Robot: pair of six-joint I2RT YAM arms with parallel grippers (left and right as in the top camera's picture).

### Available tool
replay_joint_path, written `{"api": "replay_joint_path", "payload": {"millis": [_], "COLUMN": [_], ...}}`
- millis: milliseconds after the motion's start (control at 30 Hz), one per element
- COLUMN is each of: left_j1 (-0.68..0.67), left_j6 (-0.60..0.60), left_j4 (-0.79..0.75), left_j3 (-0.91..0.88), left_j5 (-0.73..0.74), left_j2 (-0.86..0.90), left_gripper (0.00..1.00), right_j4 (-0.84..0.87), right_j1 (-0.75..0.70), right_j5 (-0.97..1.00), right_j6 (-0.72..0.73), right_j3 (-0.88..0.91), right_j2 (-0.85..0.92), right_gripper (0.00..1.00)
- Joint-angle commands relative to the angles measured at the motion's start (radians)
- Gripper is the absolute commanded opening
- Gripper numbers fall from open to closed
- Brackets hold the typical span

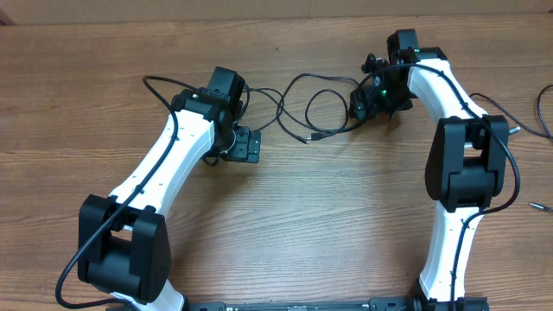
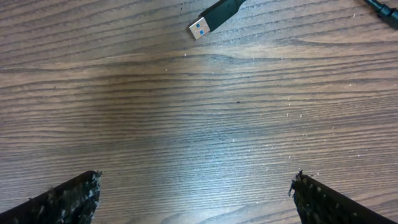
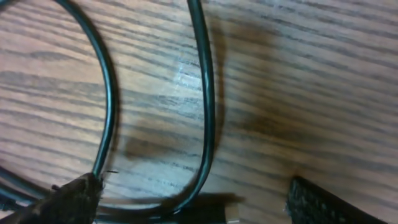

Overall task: Untangle cables
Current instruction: 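Grasp a cable strand from the loops with the right gripper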

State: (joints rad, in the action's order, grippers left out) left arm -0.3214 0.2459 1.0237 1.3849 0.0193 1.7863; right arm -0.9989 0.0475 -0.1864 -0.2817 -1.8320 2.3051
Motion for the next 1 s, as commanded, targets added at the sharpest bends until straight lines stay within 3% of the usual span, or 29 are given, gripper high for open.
{"api": "replay_joint_path", "payload": {"millis": [0, 233, 367, 600, 967], "left_j1": [-0.006, -0.006, -0.006, -0.006, -0.006], "left_j6": [0.016, 0.016, 0.016, 0.016, 0.016], "left_j4": [0.001, 0.001, 0.001, 0.0, 0.004], "left_j3": [-0.002, -0.002, -0.002, -0.002, -0.002], "left_j5": [0.007, 0.008, 0.008, 0.008, 0.007], "left_j2": [-0.008, -0.008, -0.008, -0.008, -0.008], "left_gripper": [1.0, 0.99, 1.0, 1.0, 1.0], "right_j4": [0.01, 0.013, 0.012, 0.004, 0.03], "right_j1": [0.004, 0.004, 0.004, 0.024, 0.101], "right_j5": [0.006, 0.005, -0.019, -0.025, 0.276], "right_j6": [-0.008, -0.007, -0.007, -0.007, 0.027], "right_j3": [-0.013, -0.013, -0.013, -0.013, -0.013], "right_j2": [0.011, 0.011, 0.011, 0.011, 0.011], "right_gripper": [0.86, 0.64, 0.57, 0.57, 0.57]}}
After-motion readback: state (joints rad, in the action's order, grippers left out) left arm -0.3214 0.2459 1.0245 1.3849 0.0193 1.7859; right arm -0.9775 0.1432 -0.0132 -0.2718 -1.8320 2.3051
